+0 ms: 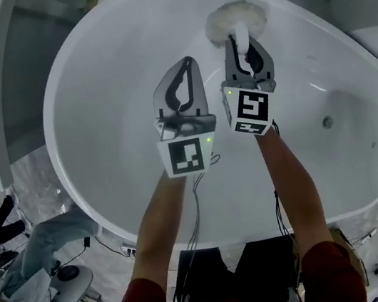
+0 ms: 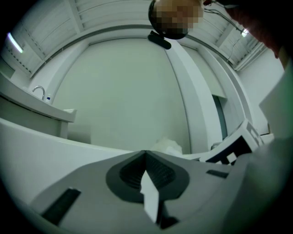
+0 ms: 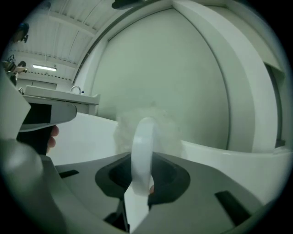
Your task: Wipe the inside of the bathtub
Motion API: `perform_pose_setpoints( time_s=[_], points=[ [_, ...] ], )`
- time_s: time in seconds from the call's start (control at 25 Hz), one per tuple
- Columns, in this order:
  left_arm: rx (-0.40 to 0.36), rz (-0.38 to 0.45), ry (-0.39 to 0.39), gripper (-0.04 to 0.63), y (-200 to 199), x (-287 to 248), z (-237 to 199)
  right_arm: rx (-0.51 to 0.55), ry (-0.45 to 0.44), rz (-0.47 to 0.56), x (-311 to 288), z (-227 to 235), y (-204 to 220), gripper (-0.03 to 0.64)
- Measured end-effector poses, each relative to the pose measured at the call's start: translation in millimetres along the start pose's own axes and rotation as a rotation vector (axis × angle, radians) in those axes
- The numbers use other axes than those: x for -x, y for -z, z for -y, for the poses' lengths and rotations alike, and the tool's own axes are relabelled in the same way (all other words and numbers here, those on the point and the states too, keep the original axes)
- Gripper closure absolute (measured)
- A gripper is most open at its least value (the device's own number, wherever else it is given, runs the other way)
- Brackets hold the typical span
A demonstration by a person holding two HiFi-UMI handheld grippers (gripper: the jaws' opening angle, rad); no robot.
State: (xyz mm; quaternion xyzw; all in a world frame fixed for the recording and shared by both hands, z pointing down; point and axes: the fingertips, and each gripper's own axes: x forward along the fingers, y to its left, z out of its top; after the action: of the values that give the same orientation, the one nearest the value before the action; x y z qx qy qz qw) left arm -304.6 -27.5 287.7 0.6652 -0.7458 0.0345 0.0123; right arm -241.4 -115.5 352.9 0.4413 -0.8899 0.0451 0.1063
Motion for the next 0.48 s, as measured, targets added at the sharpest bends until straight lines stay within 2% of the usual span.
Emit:
perform_pose_setpoints(
  time_s=[0.24, 0.36, 0.48],
  points=[
    [0.015, 0.024, -0.068, 0.58, -2, 2, -66, 0.001, -0.051, -0.042, -62, -50, -2, 0.528],
    [0.025, 0.024, -0.087, 0.58, -2, 5, -77, 0.01, -0.066, -0.099, -81, -58, 6, 0.528],
    [0.027, 0.01, -0.092, 0.58, 4, 7, -76, 0.028, -0.067, -0.09, -83, -59, 5, 0.528]
  ],
)
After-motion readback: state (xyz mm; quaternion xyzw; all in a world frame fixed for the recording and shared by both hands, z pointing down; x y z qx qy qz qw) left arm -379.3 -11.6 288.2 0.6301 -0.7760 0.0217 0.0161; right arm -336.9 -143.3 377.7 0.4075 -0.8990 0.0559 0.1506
